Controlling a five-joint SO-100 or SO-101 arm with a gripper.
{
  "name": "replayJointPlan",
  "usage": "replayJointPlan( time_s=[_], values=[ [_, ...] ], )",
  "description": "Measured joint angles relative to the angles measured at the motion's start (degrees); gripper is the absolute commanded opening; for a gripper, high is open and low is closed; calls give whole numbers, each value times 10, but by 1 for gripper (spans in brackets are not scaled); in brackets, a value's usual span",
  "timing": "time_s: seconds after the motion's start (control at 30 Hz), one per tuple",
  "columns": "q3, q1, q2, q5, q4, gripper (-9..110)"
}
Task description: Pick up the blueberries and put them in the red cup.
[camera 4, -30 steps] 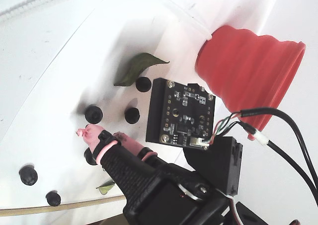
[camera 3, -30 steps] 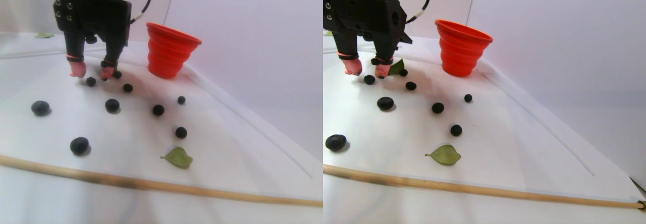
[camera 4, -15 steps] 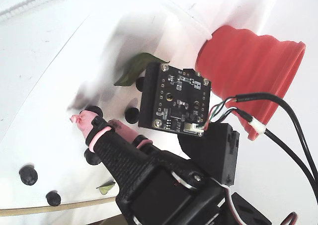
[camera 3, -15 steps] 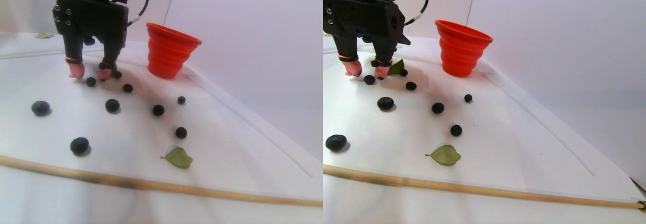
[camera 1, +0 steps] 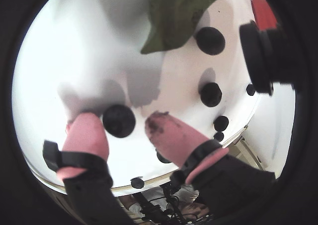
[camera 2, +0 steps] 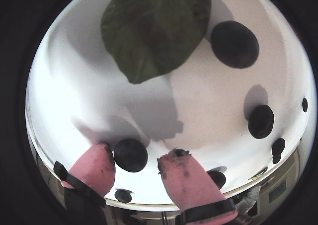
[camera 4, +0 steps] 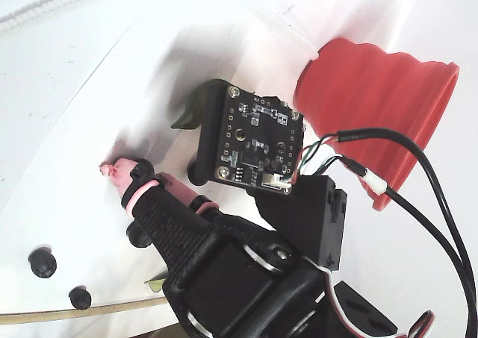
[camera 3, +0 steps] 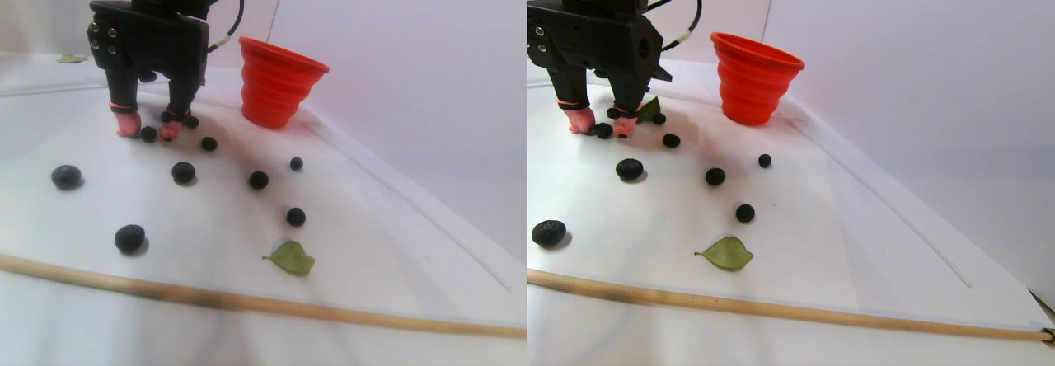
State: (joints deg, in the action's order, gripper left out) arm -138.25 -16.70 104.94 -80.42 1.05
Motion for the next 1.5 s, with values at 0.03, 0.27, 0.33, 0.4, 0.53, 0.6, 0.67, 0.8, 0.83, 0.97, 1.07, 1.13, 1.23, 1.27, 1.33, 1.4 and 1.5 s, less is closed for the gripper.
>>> replayJointPlan(
  time_s=[0.03,0.27,0.33,0.4,0.53,0.6,0.67,0.8,0.83,0.97,1.07,1.13,1.23,1.27,1.33,1.4,1.5],
  values=[
    [0,0,0,1,0,16],
    [3,0,-11,7,-10,13],
    [3,0,-12,4,-12,13],
    [3,-1,-14,6,-16,12],
    [6,-2,-20,10,-19,12],
    [7,-2,-20,11,-19,11],
    [7,-2,-20,10,-18,11],
    [11,-2,-16,14,-1,11],
    [14,-2,-15,10,4,11],
    [18,-2,-12,4,18,11],
    [17,-2,9,4,46,11],
    [17,-2,18,4,57,11],
    [17,-2,37,4,77,11],
    [17,-2,43,4,85,11],
    [17,-2,55,4,99,11],
    [17,-2,68,4,111,11],
    [17,-2,87,4,131,11]
  ],
)
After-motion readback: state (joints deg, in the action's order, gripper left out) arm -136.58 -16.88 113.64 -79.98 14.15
